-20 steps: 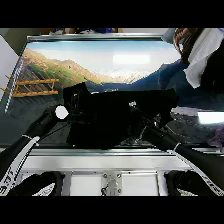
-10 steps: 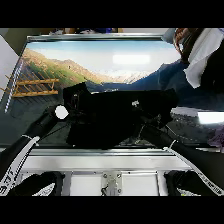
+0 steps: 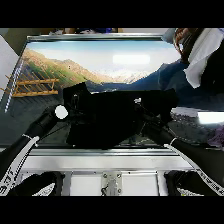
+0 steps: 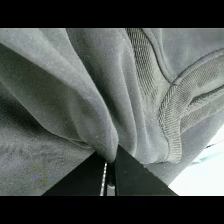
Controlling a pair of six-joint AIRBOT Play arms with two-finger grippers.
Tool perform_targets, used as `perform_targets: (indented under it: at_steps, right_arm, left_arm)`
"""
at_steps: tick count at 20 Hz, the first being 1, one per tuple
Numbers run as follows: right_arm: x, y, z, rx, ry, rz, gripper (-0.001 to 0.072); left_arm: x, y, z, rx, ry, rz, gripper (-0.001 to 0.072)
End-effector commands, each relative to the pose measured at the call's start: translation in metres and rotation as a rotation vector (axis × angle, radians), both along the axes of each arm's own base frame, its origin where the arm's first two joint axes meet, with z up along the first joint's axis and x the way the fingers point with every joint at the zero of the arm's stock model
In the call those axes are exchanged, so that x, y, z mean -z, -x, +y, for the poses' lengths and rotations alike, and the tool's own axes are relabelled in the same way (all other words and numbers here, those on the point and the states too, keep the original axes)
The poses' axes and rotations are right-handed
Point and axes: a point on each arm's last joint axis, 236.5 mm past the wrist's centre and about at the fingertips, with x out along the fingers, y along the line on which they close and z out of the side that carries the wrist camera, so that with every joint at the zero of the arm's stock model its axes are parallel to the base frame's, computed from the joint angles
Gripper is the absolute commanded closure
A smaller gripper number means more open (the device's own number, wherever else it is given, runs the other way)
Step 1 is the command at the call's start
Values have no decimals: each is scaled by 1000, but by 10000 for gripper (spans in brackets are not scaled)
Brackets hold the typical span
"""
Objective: Fold the clothes and pants, and hang the long-sleeved shirts on hangers.
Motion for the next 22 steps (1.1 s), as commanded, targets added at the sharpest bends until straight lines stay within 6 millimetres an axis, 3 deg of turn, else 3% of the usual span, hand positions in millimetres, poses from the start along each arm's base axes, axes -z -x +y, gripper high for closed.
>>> perform_targets:
  at_steps: [1,3,4,5,6,9,12,14,16,18,20,21,22]
  right_arm:
    - [12,4,4,8,-15,27,132]
    - [14,5,5,12,-16,34,153]
    - [14,5,4,10,-16,34,334]
    - [14,5,5,5,-14,36,564]
    - [14,5,5,5,-14,36,688]
    - [1,10,2,4,-6,60,688]
    - [-53,14,27,-108,-98,81,689]
    - [-107,19,49,-133,-227,57,689]
    - [-147,19,61,-131,-323,4,689]
    - [-169,15,66,-138,-365,-41,689]
    - [-178,11,70,-138,-381,-56,689]
    - [-180,9,71,-133,-386,-61,689]
    - [-183,8,72,-126,-400,-63,689]
  left_arm:
    - [0,-2,6,-17,1,6,686]
    - [-1,-3,16,-40,1,25,686]
    - [-3,-5,23,-56,3,30,686]
    - [-5,-7,28,-72,5,29,686]
    - [-8,-9,32,-84,8,22,686]
    - [-20,-14,36,-99,16,-18,686]
    - [-20,-20,37,-111,16,-40,686]
    - [-9,-21,37,-113,6,-16,686]
    - [3,-25,38,-106,-6,-12,686]
    - [5,-28,38,-114,-7,-17,686]
    - [-6,-33,38,-120,1,-56,686]
    - [-17,-36,39,-122,7,-96,625]
    - [-30,-40,39,-118,15,-147,285]
